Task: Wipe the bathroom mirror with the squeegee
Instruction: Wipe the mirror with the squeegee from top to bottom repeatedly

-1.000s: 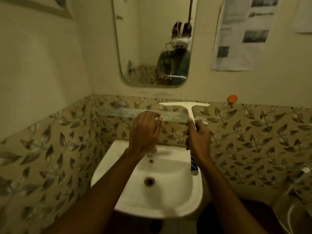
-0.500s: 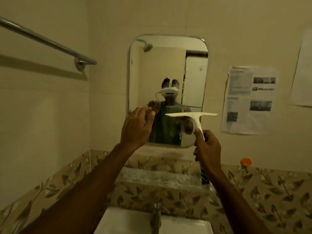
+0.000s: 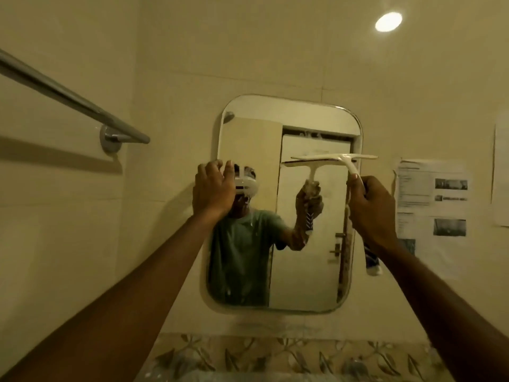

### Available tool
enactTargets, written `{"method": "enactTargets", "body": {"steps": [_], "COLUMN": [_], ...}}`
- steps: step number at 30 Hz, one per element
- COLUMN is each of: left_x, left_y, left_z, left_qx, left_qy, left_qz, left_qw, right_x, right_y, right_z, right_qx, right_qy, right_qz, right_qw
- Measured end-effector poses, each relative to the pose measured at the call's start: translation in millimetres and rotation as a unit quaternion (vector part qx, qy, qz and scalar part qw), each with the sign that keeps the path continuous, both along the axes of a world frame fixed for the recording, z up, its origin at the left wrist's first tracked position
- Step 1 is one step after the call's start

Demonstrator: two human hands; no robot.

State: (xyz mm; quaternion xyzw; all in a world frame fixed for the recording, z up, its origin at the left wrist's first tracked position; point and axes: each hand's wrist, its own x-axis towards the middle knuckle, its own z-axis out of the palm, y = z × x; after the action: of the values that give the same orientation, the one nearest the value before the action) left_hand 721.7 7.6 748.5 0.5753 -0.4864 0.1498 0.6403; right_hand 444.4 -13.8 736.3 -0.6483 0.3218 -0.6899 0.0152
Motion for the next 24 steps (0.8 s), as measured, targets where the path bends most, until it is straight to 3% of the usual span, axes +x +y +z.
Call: {"method": "enactTargets", "body": {"steps": [7, 13, 24], "left_x": [23.1, 48.4, 49.8], "left_y": [-19.7, -26.4, -39.3], "left_z": [20.5, 27.2, 24.9], "left_qx": [-0.042, -0.080, -0.139], "left_qy": [0.029, -0.049, -0.088], "left_qz": [0.006, 0.011, 0.060], "left_qw": [0.999, 0.996, 0.984], "right_x": [20.7, 22.7, 27.0], "right_y": [-12.5, -29.9, -39.2], "right_z": [58.7, 102.3, 99.9], "right_qx": [-0.020, -0.009, 0.029], "right_qy": [0.014, 0.009, 0.074], "right_qz": [-0.076, -0.106, -0.124], "right_qw": [0.997, 0.994, 0.989]}}
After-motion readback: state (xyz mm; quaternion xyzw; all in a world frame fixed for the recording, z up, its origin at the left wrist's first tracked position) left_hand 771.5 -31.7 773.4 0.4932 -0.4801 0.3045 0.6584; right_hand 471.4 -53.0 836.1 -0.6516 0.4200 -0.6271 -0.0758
